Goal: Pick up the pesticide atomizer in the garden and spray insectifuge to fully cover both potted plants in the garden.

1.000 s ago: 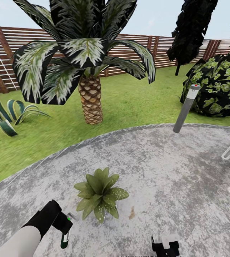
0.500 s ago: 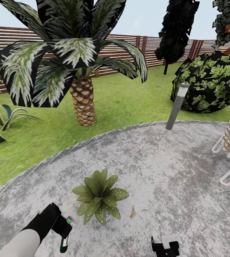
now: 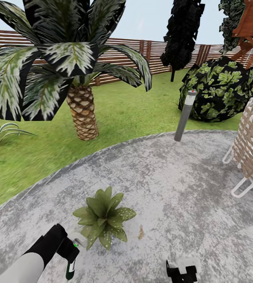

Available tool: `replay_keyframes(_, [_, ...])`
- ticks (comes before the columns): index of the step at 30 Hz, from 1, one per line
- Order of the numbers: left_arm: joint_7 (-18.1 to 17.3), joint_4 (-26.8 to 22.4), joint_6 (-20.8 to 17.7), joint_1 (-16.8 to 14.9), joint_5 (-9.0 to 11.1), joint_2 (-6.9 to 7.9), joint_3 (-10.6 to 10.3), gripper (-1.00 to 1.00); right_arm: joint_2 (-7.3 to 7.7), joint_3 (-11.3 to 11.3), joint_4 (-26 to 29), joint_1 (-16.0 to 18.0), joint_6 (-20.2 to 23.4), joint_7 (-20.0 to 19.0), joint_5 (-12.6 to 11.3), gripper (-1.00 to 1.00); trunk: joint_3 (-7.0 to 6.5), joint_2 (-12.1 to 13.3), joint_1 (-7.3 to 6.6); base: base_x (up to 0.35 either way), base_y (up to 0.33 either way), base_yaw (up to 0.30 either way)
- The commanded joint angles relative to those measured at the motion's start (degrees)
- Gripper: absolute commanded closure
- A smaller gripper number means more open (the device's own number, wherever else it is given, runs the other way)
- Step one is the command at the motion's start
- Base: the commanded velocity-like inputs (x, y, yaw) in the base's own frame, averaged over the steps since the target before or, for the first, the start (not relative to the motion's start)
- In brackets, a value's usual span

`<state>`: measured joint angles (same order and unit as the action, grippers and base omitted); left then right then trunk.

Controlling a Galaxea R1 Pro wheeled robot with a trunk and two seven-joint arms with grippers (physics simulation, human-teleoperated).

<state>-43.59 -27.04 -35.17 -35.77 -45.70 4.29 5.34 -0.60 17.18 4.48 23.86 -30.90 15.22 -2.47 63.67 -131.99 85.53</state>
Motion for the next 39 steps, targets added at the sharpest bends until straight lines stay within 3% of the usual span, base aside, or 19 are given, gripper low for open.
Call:
replay_keyframes(1, [-0.45,-0.11,-0.25,0.00,-0.44,-0.06,0.37,1.00,-0.02,0.48,-0.08,0.05,-0.12,0.33,-0.26,-1.00,0.03,-0.02,-0.01,-0.068,0.136,-0.258])
replay_keyframes(22, [-0.45,-0.12,-0.33,0.00,-0.40,-0.48,0.29,1.00,-0.02,0.48,-0.07,0.05,-0.04,0.33,-0.26,-1.00,0.02,-0.02,-0.01,-0.039,0.303,-0.258])
replay_keyframes(27, [-0.45,-0.12,-0.33,0.00,-0.44,-0.46,0.29,1.00,-0.02,0.48,-0.08,0.05,-0.04,0.33,-0.26,-1.00,0.02,-0.02,-0.01,0.000,0.035,-0.222])
replay_keyframes(39, [-0.52,-0.64,-0.38,-0.47,-0.42,-0.30,0.43,1.00,-0.02,0.48,-0.08,0.05,-0.10,0.33,-0.26,-1.00,0.02,-0.02,-0.01,-0.093,0.000,-0.011])
